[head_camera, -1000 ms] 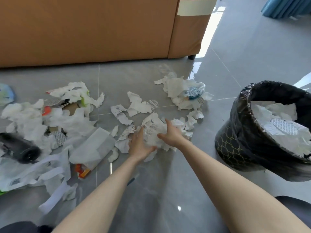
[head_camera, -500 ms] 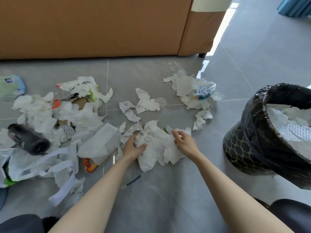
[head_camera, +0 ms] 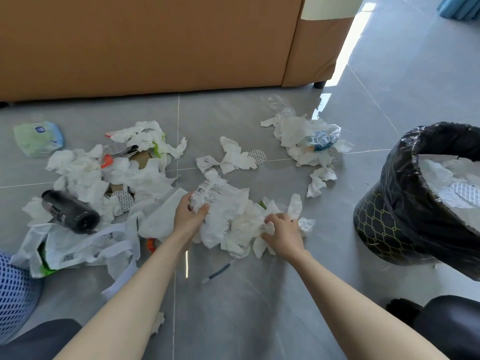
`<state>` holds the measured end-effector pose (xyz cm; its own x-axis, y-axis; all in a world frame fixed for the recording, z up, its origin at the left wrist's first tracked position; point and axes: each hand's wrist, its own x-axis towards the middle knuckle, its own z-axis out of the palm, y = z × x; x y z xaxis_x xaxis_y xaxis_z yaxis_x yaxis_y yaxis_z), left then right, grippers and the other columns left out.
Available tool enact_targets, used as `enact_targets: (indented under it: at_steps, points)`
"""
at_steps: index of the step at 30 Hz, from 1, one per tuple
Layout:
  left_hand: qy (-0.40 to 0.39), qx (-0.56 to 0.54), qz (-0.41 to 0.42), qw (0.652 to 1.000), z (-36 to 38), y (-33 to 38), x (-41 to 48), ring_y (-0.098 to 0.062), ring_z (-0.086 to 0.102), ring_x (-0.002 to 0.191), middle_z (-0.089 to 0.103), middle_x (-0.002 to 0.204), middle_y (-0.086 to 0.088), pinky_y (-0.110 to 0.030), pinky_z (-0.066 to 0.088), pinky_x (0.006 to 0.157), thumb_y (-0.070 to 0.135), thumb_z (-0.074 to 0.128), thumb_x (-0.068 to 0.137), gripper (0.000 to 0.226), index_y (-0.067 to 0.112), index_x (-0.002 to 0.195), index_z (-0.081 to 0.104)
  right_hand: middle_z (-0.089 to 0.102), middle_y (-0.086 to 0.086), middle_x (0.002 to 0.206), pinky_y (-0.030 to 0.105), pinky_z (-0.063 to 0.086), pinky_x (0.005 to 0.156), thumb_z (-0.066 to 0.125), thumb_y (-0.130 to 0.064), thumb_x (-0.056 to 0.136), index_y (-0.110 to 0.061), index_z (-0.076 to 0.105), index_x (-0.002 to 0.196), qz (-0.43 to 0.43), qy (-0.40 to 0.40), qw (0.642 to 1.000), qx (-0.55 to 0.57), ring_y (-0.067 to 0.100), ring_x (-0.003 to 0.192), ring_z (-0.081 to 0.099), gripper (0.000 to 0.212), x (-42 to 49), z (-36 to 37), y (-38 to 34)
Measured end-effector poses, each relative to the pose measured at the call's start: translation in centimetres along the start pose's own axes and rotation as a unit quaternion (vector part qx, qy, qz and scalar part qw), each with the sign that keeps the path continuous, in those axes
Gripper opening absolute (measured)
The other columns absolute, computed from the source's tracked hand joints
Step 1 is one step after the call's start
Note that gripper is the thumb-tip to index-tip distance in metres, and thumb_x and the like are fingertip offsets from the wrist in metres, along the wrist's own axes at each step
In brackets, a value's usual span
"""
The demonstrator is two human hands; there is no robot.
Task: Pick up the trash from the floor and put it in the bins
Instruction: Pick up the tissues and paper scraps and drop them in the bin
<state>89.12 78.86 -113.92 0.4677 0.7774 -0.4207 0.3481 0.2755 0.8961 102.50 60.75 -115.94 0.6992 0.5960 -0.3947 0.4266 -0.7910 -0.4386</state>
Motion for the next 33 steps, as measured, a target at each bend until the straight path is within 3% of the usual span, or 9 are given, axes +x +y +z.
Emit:
enact_targets:
  at_steps: [3, 6, 9, 12, 15, 18, 20, 25, 33]
  points:
    - [0.055, 0.084, 0.028, 0.995, 0.0, 0.0, -0.1, -0.023, 0.053, 0.118, 0.053, 0.132, -0.006, -0.038, 0.044, 0.101, 0.008, 0.058, 0.089, 0.052, 0.017, 0.137, 0.041, 0.056, 0.009, 0.125, 0.032, 0.041, 0.085, 0.059, -0.018, 0.089, -0.016, 0.065, 0.110, 0.017, 0.035, 0.999, 0.038, 0.030, 0.111, 0.053, 0.022, -0.1, -0.1, 0.3]
    - [0.098, 0.222, 0.015, 0.970, 0.4, 0.3, -0.7, -0.030, 0.033, 0.132, 0.030, 0.144, -0.012, -0.037, 0.033, 0.105, 0.009, 0.056, 0.090, 0.062, 0.019, 0.145, 0.029, 0.063, 0.011, 0.116, 0.031, 0.044, 0.077, 0.061, -0.019, 0.089, -0.014, 0.066, 0.109, 0.051, 0.071, 0.987, 0.133, 0.029, 0.101, 0.060, 0.021, -0.1, -1.3, 0.5]
    - [0.097, 0.352, 0.122, 0.923, 1.3, 0.1, -1.5, -0.029, 0.013, 0.140, 0.016, 0.149, -0.015, -0.037, 0.029, 0.109, 0.011, 0.056, 0.090, 0.061, 0.017, 0.145, 0.030, 0.067, 0.015, 0.110, 0.025, 0.037, 0.072, 0.062, -0.017, 0.087, -0.011, 0.068, 0.109, 0.064, 0.122, 0.971, 0.197, 0.028, 0.102, 0.060, 0.023, 0.3, -3.5, 0.7]
    - [-0.028, 0.404, 0.244, 0.881, 2.9, 0.0, -2.1, -0.022, 0.019, 0.139, 0.029, 0.147, -0.007, -0.035, 0.027, 0.112, 0.021, 0.055, 0.092, 0.053, 0.018, 0.141, 0.037, 0.069, 0.011, 0.103, 0.027, 0.041, 0.079, 0.064, -0.020, 0.084, -0.014, 0.068, 0.104, 0.075, 0.146, 0.953, 0.254, 0.026, 0.102, 0.062, 0.021, 0.6, -5.8, 1.4]
    - [-0.192, 0.457, 0.225, 0.839, 4.9, -1.0, -3.0, -0.018, 0.021, 0.140, 0.027, 0.150, 0.001, -0.037, 0.031, 0.110, 0.037, 0.061, 0.086, 0.067, 0.029, 0.145, 0.030, 0.068, 0.004, 0.089, 0.033, 0.046, 0.079, 0.064, -0.025, 0.083, -0.024, 0.065, 0.086, 0.083, 0.145, 0.937, 0.306, 0.023, 0.093, 0.063, 0.003, 0.6, -7.2, 2.1]
    - [-0.237, 0.565, 0.176, 0.770, 6.0, -2.7, -3.1, -0.027, 0.008, 0.143, 0.008, 0.157, 0.001, -0.044, 0.028, 0.112, 0.047, 0.068, 0.078, 0.087, 0.036, 0.148, 0.018, 0.066, 0.004, 0.083, 0.032, 0.045, 0.071, 0.065, -0.026, 0.083, -0.026, 0.061, 0.077, 0.085, 0.137, 0.927, 0.339, 0.021, 0.083, 0.060, 0.007, 0.4, -7.9, 2.6]
    - [-0.232, 0.599, 0.156, 0.750, 6.1, -3.4, -3.0, -0.032, 0.009, 0.142, 0.001, 0.158, 0.000, -0.045, 0.033, 0.110, 0.040, 0.069, 0.079, 0.088, 0.037, 0.149, 0.014, 0.062, 0.001, 0.076, 0.027, 0.042, 0.065, 0.065, -0.025, 0.084, -0.025, 0.060, 0.075, 0.082, 0.130, 0.923, 0.352, 0.017, 0.076, 0.056, 0.010, 0.3, -7.8, 2.9]
    - [-0.182, 0.510, 0.202, 0.816, 6.1, -4.0, -2.6, -0.028, 0.048, 0.114, 0.039, 0.132, -0.005, -0.040, 0.046, 0.090, -0.001, 0.050, 0.086, 0.055, 0.023, 0.134, 0.044, 0.064, 0.002, 0.074, 0.031, 0.043, 0.067, 0.067, -0.026, 0.081, -0.023, 0.063, 0.078, 0.083, 0.084, 0.925, 0.362, 0.019, 0.075, 0.058, 0.006, -0.1, -6.8, 3.7]
    - [-0.081, 0.335, 0.212, 0.914, 7.2, 1.2, -2.7, -0.021, 0.058, 0.090, 0.065, 0.098, -0.005, -0.029, 0.041, 0.072, 0.005, 0.056, 0.087, 0.015, 0.010, 0.097, 0.064, 0.068, 0.008, 0.084, 0.030, 0.044, 0.062, 0.067, -0.028, 0.082, -0.026, 0.065, 0.087, 0.030, 0.062, 0.928, 0.367, 0.022, 0.078, 0.061, 0.006, -1.3, -10.1, 1.9]
